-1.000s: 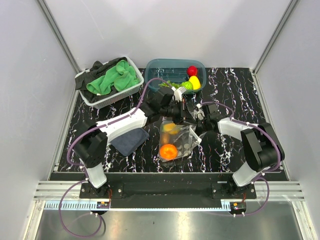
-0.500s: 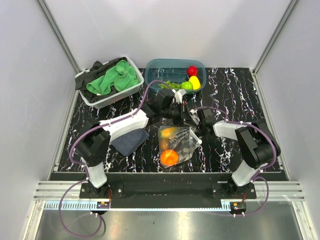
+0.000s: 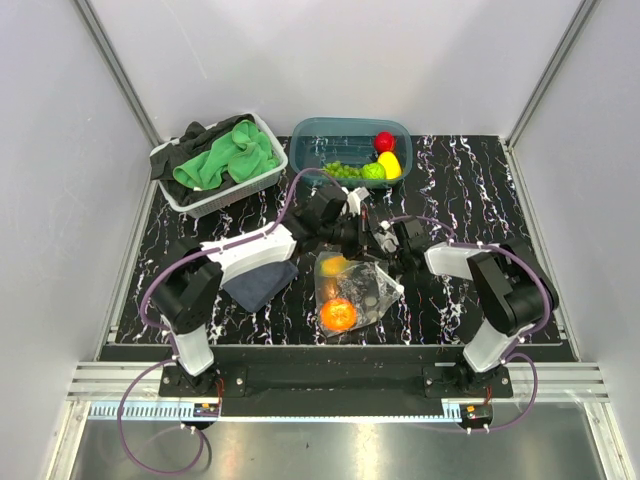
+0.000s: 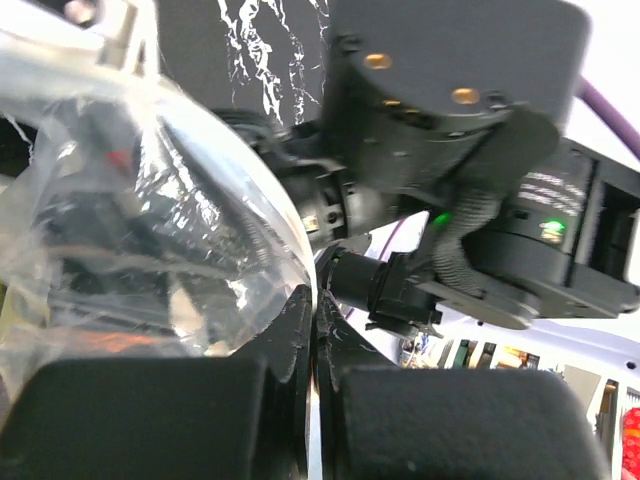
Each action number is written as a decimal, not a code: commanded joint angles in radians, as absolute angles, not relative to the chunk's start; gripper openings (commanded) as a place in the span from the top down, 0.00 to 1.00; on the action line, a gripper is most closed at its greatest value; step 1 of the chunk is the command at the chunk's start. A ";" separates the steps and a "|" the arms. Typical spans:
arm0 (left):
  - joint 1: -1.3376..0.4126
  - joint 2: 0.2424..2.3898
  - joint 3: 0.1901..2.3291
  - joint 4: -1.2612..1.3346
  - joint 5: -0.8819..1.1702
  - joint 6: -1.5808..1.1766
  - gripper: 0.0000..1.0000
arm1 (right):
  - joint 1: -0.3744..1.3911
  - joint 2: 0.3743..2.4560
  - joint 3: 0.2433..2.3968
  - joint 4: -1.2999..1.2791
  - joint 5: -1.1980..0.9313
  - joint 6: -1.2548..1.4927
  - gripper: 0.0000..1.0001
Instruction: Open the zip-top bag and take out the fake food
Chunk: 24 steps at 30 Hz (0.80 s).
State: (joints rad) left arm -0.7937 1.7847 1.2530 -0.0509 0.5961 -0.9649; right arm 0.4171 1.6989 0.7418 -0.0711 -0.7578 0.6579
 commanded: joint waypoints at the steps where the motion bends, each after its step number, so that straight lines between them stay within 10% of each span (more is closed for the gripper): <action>1: -0.779 1.701 1.236 -0.029 0.577 -0.919 1.00 | 0.423 1.592 0.753 -0.113 -0.706 0.652 0.64; 24: -0.689 1.525 1.172 -0.235 0.473 -0.660 1.00 | 0.408 1.290 1.107 -0.609 -0.483 0.431 0.75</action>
State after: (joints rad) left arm -0.6903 1.5711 1.1603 -0.2047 0.5152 -0.7502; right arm 0.4118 1.2846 0.9985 -0.5541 -0.5091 0.4942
